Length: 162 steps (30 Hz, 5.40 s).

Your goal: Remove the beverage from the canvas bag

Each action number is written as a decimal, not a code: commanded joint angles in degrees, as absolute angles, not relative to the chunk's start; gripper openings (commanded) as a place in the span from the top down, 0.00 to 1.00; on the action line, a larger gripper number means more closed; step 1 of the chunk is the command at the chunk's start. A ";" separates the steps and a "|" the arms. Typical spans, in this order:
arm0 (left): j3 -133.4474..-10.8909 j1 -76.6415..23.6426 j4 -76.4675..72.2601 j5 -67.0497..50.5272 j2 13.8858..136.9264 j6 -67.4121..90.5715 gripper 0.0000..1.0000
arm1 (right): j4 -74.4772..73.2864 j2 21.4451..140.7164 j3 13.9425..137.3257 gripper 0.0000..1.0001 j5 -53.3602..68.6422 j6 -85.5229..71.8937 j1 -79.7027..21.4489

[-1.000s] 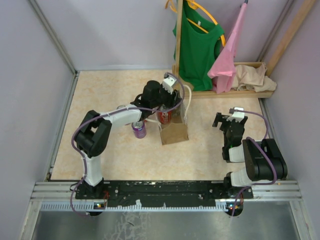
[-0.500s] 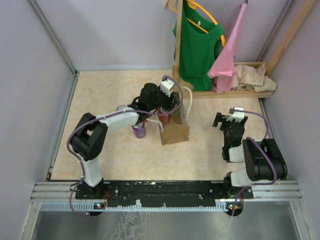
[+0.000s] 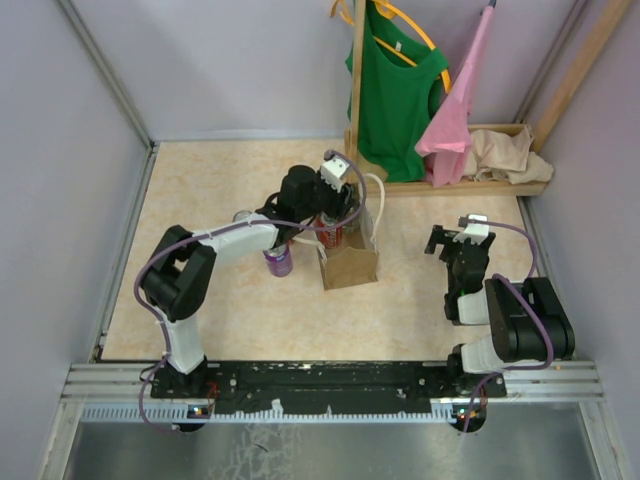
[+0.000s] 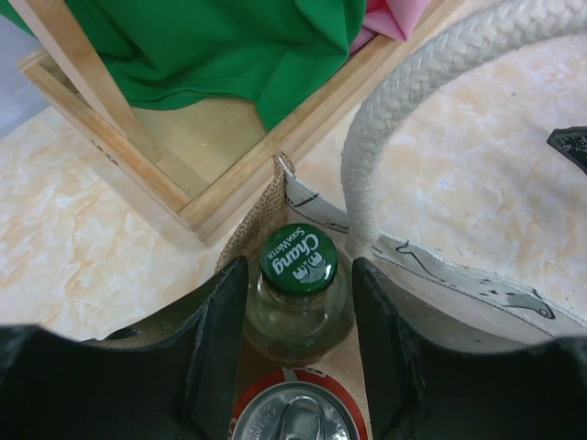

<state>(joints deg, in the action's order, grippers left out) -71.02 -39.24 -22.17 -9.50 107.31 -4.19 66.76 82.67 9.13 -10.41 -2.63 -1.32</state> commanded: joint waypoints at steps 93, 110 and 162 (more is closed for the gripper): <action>-76.10 -40.28 7.35 27.69 64.12 -12.33 1.00 | 69.68 82.62 10.35 0.01 -10.53 -2.72 -1.22; -43.00 -38.22 -0.10 37.81 48.30 2.76 1.00 | 69.61 82.62 10.33 0.01 -10.53 -2.71 -1.17; -33.28 -30.48 -4.81 29.07 54.94 11.24 0.26 | 69.61 82.62 10.37 0.01 -10.54 -2.67 -1.18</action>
